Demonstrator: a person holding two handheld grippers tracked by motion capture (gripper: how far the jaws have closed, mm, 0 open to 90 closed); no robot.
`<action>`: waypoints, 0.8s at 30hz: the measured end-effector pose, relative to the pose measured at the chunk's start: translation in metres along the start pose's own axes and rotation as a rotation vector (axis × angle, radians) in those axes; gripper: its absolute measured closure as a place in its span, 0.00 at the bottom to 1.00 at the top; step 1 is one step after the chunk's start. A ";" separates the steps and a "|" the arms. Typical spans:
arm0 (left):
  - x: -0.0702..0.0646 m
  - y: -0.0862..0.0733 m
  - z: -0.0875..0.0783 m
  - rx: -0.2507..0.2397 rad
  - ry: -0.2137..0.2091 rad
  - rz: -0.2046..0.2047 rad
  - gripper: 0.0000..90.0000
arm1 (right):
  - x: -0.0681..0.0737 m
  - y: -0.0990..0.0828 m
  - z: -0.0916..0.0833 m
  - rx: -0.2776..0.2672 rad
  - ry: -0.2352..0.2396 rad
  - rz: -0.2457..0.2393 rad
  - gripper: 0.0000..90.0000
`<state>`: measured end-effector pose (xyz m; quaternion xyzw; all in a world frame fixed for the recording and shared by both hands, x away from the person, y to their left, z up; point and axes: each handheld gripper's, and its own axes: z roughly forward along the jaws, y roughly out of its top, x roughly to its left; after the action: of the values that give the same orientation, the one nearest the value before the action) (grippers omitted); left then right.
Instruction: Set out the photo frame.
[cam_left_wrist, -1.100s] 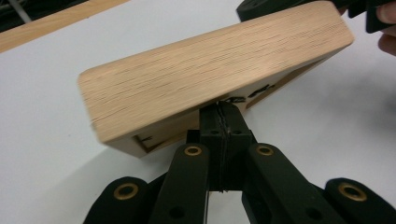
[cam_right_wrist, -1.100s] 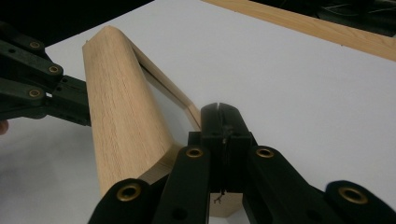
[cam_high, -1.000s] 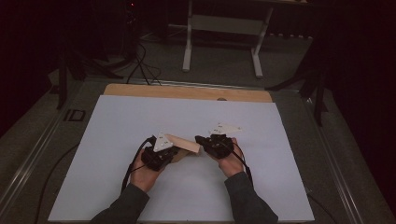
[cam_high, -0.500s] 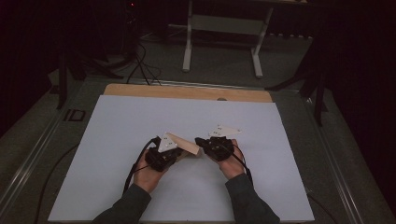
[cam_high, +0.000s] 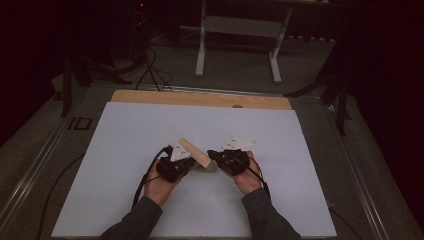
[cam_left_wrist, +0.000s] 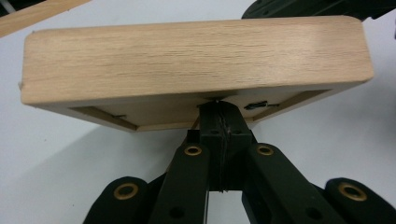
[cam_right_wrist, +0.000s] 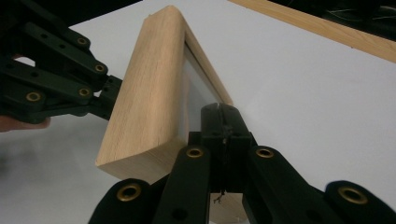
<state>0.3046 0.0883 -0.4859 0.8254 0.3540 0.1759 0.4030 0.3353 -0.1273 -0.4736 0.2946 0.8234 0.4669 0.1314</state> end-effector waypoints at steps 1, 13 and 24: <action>0.000 0.000 0.000 0.001 0.000 -0.001 0.99 | 0.000 0.000 0.000 0.000 0.000 0.000 1.00; 0.004 0.001 0.004 -0.007 -0.004 -0.007 0.99 | -0.002 -0.007 0.000 0.013 -0.010 0.005 1.00; 0.007 0.001 0.004 -0.005 0.005 -0.011 0.99 | 0.001 -0.016 -0.001 0.042 -0.010 -0.010 1.00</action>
<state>0.3121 0.0908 -0.4871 0.8219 0.3592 0.1765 0.4054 0.3287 -0.1339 -0.4866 0.2955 0.8338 0.4473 0.1317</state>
